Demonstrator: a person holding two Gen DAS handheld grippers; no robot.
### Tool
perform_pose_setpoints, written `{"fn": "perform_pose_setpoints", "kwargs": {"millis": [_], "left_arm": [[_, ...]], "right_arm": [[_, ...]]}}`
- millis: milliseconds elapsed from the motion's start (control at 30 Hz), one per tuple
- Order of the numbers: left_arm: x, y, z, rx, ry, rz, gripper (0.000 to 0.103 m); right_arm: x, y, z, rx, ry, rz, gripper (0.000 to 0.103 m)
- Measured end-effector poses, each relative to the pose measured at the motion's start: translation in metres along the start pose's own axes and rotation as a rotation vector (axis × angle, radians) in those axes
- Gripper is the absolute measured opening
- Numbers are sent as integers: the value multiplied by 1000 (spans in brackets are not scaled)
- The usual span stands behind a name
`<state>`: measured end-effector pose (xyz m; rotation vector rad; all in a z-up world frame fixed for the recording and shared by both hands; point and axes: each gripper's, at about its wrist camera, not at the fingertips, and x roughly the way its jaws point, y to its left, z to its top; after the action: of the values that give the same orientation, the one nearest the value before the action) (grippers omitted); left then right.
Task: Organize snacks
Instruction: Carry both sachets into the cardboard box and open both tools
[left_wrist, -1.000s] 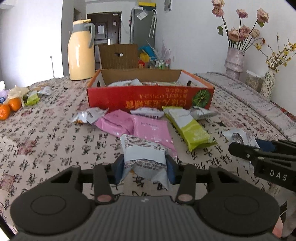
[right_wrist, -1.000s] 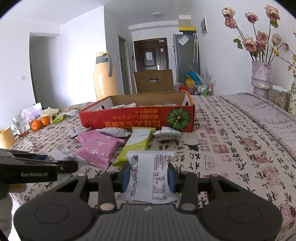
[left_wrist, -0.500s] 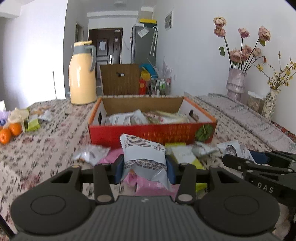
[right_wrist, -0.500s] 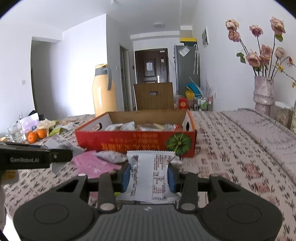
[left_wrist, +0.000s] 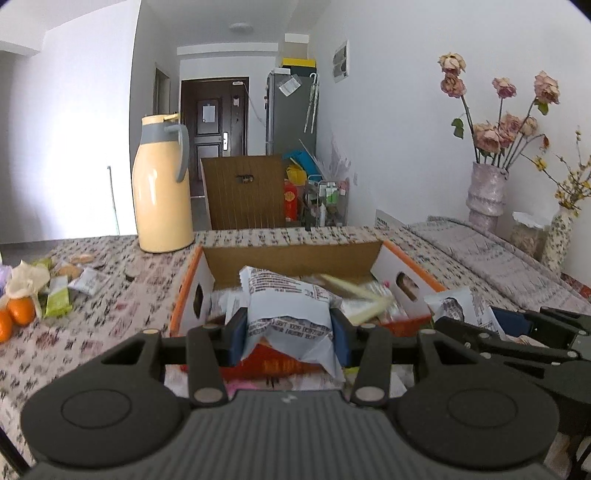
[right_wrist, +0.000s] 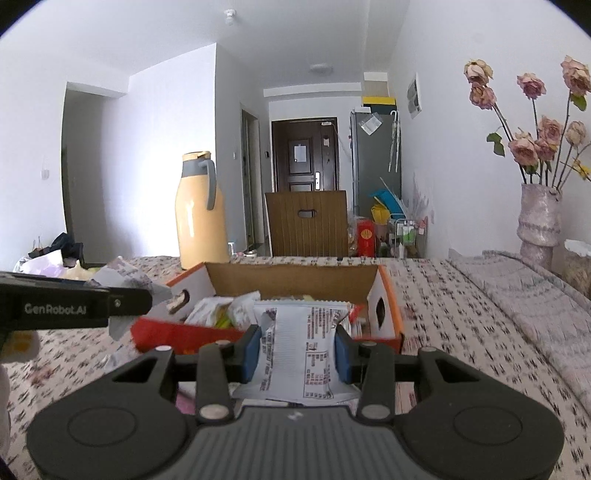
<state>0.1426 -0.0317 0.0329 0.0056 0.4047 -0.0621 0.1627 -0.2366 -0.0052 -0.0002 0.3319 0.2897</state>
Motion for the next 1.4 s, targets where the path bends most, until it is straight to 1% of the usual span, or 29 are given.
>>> {"fn": "perform_pose_setpoints", "kwargs": {"millis": [333, 600, 800, 900, 1000, 1133, 1200, 1267, 1300, 1333, 1367, 1400], "left_arm": [[44, 4, 33, 1, -11, 26, 46], [83, 6, 45, -6, 7, 48, 46], [111, 13, 41, -32, 37, 60, 46], [122, 18, 35, -47, 62, 65, 46], [131, 20, 29, -46, 87, 61, 46], [135, 21, 25, -45, 105, 51, 47], [135, 21, 24, -46, 105, 48, 50], [132, 21, 23, -49, 89, 60, 58], [131, 22, 24, -52, 85, 60, 61], [130, 22, 24, -56, 80, 61, 70], [129, 22, 25, -59, 74, 68, 80], [128, 22, 24, -59, 64, 78, 83]], "right_arm": [[55, -6, 28, -30, -19, -2, 40], [97, -10, 45, -60, -16, -14, 40], [123, -16, 44, -20, -17, -27, 40], [132, -22, 37, -8, 8, -25, 40], [137, -28, 33, 7, 29, -28, 40], [137, -27, 30, 1, 34, -32, 41], [137, -26, 29, -3, 39, -30, 43], [137, -26, 29, -3, 42, -31, 42], [138, -27, 29, -1, 43, -31, 44], [137, -27, 28, 1, 44, -31, 50], [136, -28, 28, 1, 43, -34, 53], [135, -28, 28, 3, 40, -36, 59]]}}
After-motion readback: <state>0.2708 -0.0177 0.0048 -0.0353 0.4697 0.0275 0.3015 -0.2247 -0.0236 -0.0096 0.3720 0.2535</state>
